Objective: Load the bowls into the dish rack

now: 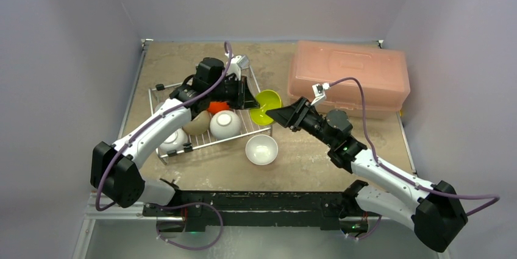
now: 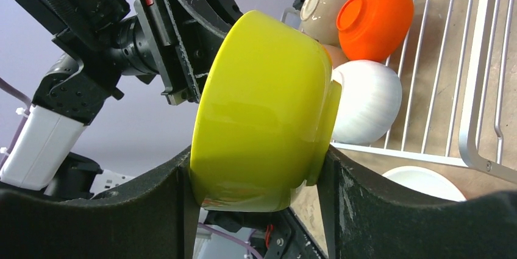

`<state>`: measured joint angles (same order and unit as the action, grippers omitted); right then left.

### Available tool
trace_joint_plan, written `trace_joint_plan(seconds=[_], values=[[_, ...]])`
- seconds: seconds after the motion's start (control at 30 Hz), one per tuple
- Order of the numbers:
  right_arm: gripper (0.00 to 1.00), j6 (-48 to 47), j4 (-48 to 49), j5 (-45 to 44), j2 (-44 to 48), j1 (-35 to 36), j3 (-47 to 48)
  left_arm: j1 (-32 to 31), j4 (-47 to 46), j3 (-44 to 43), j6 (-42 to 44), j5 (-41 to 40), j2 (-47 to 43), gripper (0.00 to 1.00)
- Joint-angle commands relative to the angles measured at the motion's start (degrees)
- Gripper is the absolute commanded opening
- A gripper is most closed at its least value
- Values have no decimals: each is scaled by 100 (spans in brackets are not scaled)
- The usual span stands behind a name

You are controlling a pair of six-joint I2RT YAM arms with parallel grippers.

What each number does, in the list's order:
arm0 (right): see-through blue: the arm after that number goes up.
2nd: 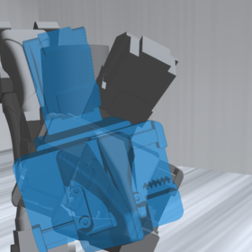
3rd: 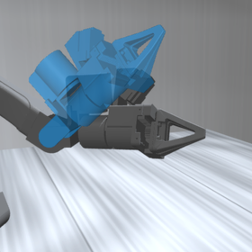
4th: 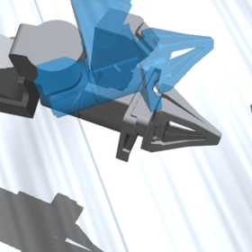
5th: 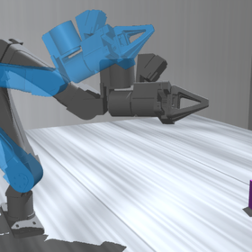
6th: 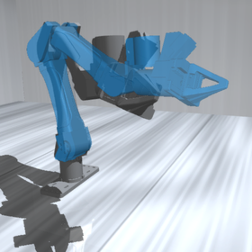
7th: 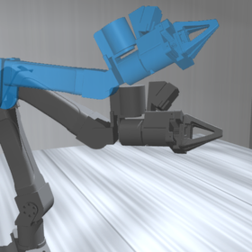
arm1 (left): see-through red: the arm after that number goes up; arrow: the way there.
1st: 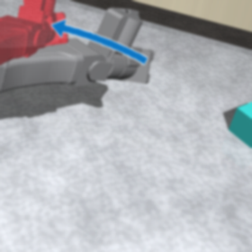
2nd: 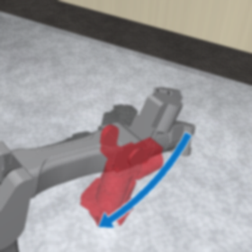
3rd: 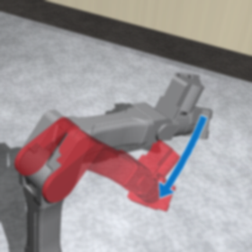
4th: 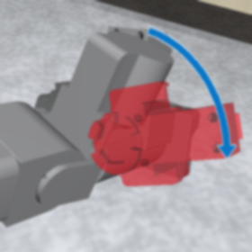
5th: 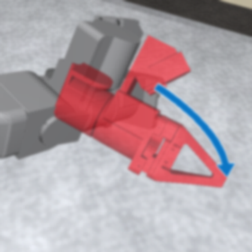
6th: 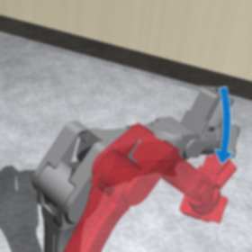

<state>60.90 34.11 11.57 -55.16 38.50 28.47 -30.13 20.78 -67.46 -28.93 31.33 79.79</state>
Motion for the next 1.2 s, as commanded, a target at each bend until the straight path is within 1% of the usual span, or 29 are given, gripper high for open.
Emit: trace_joint_plan(seconds=[0.0,0.03,0.13,0.2,0.27,0.37,0.43,0.5,0.57,0.67,0.73,0.8,0.83,0.9,0.97,1.07,1.17], values=[[36,-268,190,-19,18,-18,229,53,-459,85,-157,-254,-260,0],[33,-319,150,-64,-8,-18,272,51,-458,106,-179,-360,-262,6],[23,-426,-268,-255,-142,-17,536,51,-157,-2,-253,-1113,-229,40],[18,-433,-741,-435,-311,-14,816,57,31,-48,-328,-1797,-255,54],[17,-654,-1035,-549,-526,-18,1109,52,147,-69,-388,-2631,-333,62],[16,-996,-1114,-651,-797,-18,1443,51,313,-64,-498,-3768,-552,69],[17,-1274,-1169,-740,-1014,-17,1658,53,459,-43,-603,-4563,-755,71],[17,-1755,-1250,-848,-1279,-14,1934,52,565,16,-649,-5137,-1060,72],[18,-2225,-1296,-1030,-1563,-16,2250,52,633,89,-648,-5526,-1326,74],[19,-2939,-1416,-1135,-2054,-18,2780,55,746,136,-503,-5793,-1673,76],[20,-3436,-1484,-1085,-2411,-16,3186,47,850,143,-437,-5914,-1843,79],[20,-4033,-1488,-890,-2836,-10,3561,51,906,223,-369,-6034,-2002,89],[20,-4295,-1484,-829,-2999,-3,3746,51,911,306,-334,-6101,-2088,90],[20,-4769,-1593,-822,-3376,15,4160,51,898,475,-238,-6215,-2246,91],[19,-5214,-1660,-776,-3737,25,4527,51,967,561,-331,-6311,-2381,91],[19,-5879,-1759,-692,-4257,26,4966,56,755,844,-329,-6039,-2634,91],[19,-6533,-1676,-631,-4659,34,5223,47,605,1127,-338,-6161,-2875,91]])
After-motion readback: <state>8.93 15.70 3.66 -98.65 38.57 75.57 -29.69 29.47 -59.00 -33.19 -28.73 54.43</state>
